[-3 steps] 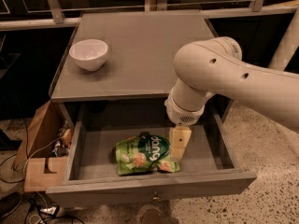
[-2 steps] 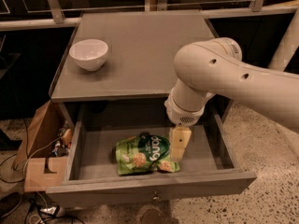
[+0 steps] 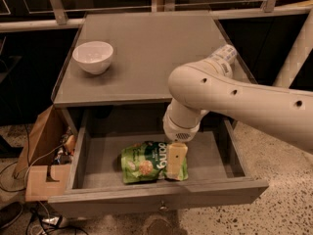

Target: Pick green rice chip bag from top drawer and place on counter

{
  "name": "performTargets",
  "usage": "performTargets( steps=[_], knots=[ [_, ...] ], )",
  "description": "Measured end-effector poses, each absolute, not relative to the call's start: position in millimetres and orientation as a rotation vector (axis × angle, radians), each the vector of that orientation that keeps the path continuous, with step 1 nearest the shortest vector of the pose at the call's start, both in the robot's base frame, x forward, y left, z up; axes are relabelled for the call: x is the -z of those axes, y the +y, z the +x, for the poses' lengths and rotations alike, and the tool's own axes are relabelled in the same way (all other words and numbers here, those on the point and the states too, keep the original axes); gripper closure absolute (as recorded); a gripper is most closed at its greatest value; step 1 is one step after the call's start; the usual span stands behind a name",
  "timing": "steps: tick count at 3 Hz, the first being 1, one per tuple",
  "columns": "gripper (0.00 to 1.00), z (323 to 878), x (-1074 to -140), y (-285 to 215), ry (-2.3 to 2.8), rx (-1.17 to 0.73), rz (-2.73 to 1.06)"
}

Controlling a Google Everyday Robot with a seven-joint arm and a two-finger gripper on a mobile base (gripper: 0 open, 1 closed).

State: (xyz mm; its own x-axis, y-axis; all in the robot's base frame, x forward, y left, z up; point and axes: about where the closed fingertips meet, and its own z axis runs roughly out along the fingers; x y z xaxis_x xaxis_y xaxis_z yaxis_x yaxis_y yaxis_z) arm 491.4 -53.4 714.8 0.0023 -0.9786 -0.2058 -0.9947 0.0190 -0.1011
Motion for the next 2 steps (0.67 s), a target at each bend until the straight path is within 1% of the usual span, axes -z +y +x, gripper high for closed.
performTargets(
  steps=[1,2],
  knots=[
    [0.00,489,-705,-52,2.081,-0.131,-2.027],
    [0.00,501,-687,-55,2.117,-0.131,-1.987]
  ],
)
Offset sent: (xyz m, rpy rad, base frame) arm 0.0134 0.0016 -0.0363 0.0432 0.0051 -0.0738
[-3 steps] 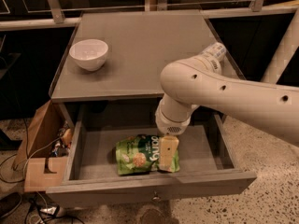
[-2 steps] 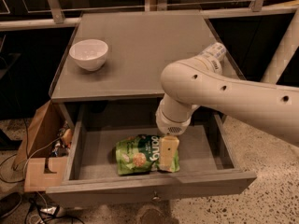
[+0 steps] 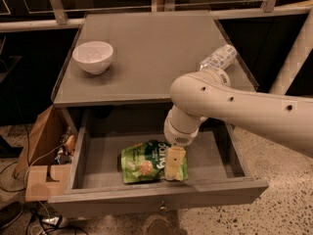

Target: Pick green rice chip bag from top drawer and place on counter

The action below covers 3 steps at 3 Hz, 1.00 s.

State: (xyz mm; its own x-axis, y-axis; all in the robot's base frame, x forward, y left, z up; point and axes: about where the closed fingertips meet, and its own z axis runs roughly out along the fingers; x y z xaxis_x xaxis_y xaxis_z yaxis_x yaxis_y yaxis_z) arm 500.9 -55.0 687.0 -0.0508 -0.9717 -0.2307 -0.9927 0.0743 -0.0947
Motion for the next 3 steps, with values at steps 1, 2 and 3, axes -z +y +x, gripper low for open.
performTargets(
  steps=[1,2,3],
  knots=[
    [0.00,508,-681,-57,2.128,-0.133,-1.991],
    [0.00,519,-680,-60,2.129,-0.128,-2.001],
    [0.00,527,-659,-64,2.153,-0.203,-1.957]
  ],
)
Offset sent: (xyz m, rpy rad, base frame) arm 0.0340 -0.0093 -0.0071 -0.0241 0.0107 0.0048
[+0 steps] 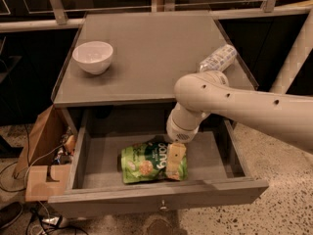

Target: Pick green rice chip bag from top drawer and place on counter

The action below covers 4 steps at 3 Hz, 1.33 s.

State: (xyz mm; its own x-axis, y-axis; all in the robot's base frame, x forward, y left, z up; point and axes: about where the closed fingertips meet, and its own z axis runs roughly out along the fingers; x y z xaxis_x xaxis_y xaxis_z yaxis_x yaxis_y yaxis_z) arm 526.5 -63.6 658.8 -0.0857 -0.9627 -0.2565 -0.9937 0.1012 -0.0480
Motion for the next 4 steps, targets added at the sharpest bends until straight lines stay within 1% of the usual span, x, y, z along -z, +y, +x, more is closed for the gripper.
performTargets(
  steps=[4],
  knots=[
    [0.00,529,-627,-77,2.214,-0.221,-1.897]
  ],
)
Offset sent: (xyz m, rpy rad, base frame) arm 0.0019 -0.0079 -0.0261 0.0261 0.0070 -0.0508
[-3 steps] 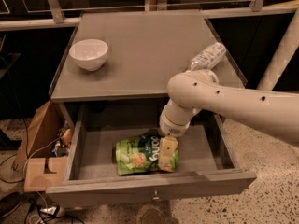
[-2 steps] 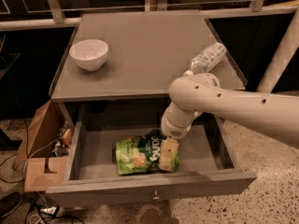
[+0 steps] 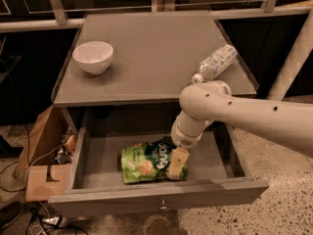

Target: Pick green rice chip bag from top drawer and place on counter

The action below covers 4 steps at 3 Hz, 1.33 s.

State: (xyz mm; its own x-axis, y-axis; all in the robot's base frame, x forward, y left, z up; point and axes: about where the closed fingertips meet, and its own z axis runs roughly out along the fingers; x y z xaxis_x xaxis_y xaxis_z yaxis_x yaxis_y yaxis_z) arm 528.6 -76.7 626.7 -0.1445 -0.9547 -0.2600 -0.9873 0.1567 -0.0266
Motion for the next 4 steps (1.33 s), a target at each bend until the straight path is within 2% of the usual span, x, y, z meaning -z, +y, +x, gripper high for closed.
performTargets(
  steps=[2,3,4],
  knots=[
    [0.00,525.2,-609.1,-77.4,2.246,-0.224,-1.916],
    [0.18,525.2,-609.0,-77.4,2.246,-0.224,-1.916],
    [0.41,525.2,-609.0,-77.4,2.246,-0.224,-1.916]
  ],
)
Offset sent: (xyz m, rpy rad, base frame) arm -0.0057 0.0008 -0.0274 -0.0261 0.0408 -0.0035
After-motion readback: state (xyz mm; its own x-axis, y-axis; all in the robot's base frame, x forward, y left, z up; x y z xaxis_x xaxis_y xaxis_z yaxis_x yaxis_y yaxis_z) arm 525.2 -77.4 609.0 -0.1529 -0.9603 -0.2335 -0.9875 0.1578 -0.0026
